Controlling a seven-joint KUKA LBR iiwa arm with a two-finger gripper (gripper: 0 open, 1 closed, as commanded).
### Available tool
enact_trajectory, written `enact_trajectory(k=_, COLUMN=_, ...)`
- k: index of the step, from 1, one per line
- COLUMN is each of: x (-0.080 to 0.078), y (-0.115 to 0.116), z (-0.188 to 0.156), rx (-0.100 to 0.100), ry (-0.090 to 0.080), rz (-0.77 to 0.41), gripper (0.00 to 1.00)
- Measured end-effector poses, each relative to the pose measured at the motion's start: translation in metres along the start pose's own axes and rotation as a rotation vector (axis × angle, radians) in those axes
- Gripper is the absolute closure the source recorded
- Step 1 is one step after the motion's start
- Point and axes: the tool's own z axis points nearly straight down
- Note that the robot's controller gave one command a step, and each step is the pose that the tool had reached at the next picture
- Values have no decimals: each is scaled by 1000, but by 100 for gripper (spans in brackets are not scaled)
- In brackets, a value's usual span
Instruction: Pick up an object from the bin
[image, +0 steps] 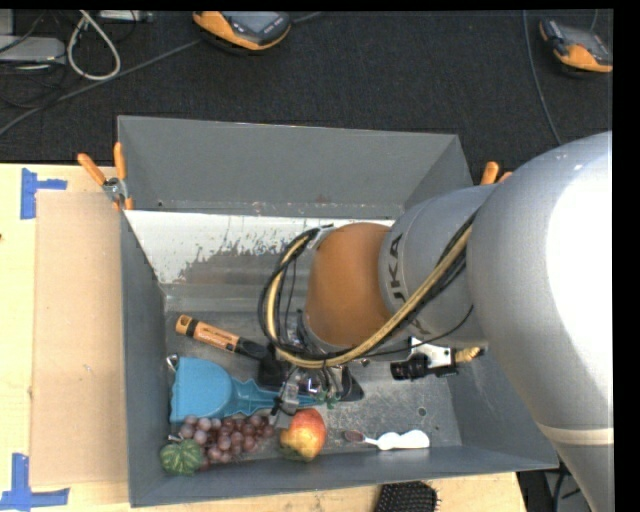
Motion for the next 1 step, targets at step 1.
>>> enact_trajectory(k=1, x=6, y=-4, z=8, rx=-2, ry=-6, rz=-11, gripper=100)
